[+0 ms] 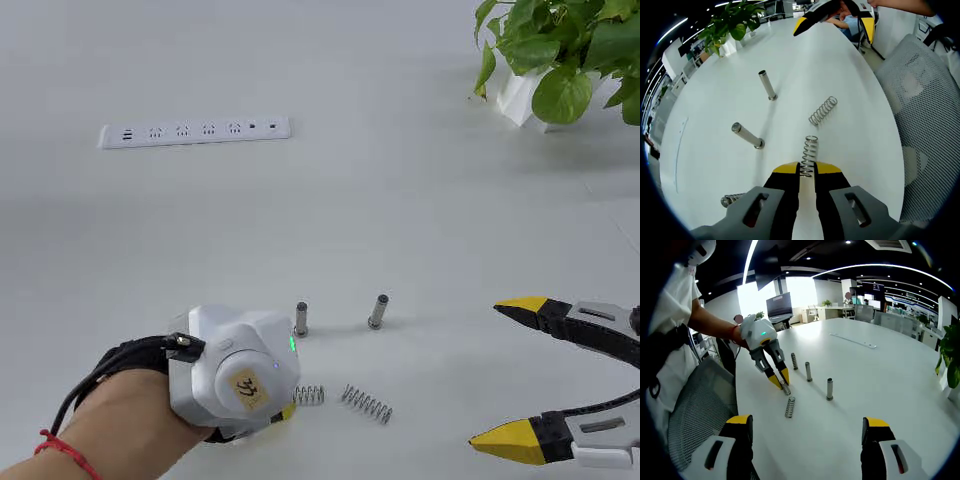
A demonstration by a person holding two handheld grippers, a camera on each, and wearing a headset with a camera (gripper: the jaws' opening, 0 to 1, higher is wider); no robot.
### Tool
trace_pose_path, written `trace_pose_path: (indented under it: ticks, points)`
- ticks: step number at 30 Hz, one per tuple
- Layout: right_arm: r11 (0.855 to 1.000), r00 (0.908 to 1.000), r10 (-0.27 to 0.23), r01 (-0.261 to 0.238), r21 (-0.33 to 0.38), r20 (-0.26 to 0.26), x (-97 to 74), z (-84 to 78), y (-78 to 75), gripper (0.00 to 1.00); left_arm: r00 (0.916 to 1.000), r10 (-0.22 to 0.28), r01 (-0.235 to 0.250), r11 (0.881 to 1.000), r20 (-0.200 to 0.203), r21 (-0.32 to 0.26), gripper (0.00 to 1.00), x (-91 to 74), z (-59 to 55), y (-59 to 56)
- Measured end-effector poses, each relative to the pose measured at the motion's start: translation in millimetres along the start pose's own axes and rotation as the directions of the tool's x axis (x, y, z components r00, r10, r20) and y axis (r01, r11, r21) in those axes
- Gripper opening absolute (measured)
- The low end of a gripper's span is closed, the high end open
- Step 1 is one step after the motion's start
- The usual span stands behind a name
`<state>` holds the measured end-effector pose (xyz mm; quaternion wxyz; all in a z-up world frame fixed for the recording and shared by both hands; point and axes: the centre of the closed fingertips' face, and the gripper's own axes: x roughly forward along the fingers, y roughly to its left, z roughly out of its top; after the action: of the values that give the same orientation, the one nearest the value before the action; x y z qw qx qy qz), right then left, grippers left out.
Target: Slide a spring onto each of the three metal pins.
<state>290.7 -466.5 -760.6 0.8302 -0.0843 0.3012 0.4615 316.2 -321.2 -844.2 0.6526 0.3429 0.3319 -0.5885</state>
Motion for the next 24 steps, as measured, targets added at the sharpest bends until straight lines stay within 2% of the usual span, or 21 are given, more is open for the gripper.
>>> trace_pose_path:
  ticks: [8, 12, 19, 22, 24]
  points:
    - [1.000, 1.0000, 0.007, -0.007, 0.000, -0.002, 1.0, 1.3, 2.0, 0.89, 0.9999, -0.010, 0.010, 1.000, 0.005, -0.020, 0.06, -1.0, -1.7, -3.0]
    - [1.000, 0.9999, 0.010, -0.010, -0.003, 0.000, 1.0, 3.0, 2.4, 0.89, 0.9996, -0.011, 0.012, 0.999, 0.025, -0.039, 0.06, -2.9, -0.3, -4.6]
    - [1.000, 0.9996, 0.027, -0.027, -0.012, -0.007, 3.3, 7.8, 8.0, 0.87, 0.9961, -0.006, 0.013, 0.996, 0.088, -0.085, 0.06, -13.0, 6.2, -9.9]
    - [0.999, 0.9991, 0.041, -0.041, -0.022, -0.008, 5.8, 12.8, 13.6, 0.86, 0.9898, -0.005, 0.022, 0.993, 0.143, -0.118, 0.06, -19.3, 13.8, -13.4]
    - [0.998, 0.9982, 0.059, -0.059, -0.027, -0.008, 7.9, 18.2, 19.2, 0.84, 0.9862, 0.002, 0.018, 0.992, 0.165, -0.121, 0.06, -25.5, 16.5, -14.7]
